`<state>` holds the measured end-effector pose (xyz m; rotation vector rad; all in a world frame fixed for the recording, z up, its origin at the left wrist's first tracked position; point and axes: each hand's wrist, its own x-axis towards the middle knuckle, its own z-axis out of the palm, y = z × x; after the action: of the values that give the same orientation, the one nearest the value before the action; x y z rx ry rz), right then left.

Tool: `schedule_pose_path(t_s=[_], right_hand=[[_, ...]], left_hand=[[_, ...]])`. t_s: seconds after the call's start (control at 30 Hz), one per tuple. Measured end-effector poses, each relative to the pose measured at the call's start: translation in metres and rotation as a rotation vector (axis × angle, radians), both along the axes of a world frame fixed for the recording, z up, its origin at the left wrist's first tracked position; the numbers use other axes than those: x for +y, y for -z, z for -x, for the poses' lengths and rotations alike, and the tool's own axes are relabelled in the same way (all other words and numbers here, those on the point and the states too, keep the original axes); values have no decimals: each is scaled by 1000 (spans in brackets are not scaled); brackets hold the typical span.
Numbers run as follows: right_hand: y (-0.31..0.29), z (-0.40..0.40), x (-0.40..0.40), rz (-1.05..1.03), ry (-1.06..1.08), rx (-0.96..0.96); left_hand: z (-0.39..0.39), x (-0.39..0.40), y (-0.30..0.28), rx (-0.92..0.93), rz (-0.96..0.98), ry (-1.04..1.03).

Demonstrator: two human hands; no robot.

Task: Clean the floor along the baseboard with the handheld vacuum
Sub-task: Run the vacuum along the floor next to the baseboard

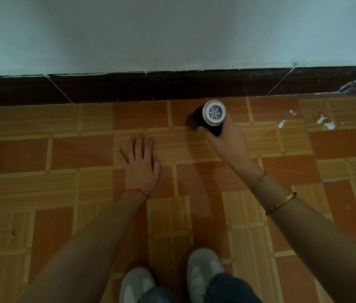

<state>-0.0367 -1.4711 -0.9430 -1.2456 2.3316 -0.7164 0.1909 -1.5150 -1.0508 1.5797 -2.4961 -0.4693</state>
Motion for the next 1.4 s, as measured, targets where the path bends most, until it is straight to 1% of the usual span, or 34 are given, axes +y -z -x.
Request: schedule_pose_path(t_s=[0.07, 0.2, 0.23, 0.33, 0.47, 0.53, 0.63, 0.77, 0.83, 0.93, 1.0, 1.17, 1.23, 1.3, 1.4], right_hand=[[0, -4, -3, 5, -38, -3], [1, -17, -8, -46, -221, -37], [2, -18, -10, -47, -238, -37], [1, -10, -19, -15, -162, -64], [-1, 16, -29, -14, -12, 8], [0, 24, -32, -18, 28, 25], [1, 24, -33, -17, -2, -5], [3, 15, -30, -23, -138, -84], [4, 17, -27, -10, -123, -95], [2, 31, -21, 8, -45, -72], [1, 46, -15, 11, 20, -32], [4, 82, 2, 63, 192, 0], [5, 89, 8, 80, 202, -12], [8, 91, 12, 79, 163, -29], [14, 94, 18, 69, 105, -87]], left_hand=[[0, 0, -1, -3, 2, -3], [-1, 0, -1, 3, 14, -1], [-1, 0, 0, 4, 12, -1], [-1, 0, 0, -5, 3, 0], [0, 0, 0, -9, 2, 5], [-1, 0, 0, -13, 3, 0], [1, 0, -1, -21, 15, 2], [2, 1, -1, -19, 38, -12], [7, -1, -2, -47, 50, -28], [25, -5, -9, -76, 42, -78], [43, -9, -13, -65, 51, -37], [94, -10, -15, -3, 79, 158], [113, -9, -12, 14, 80, 220], [128, -8, -8, 6, 84, 266], [146, -7, -5, -4, 77, 278]])
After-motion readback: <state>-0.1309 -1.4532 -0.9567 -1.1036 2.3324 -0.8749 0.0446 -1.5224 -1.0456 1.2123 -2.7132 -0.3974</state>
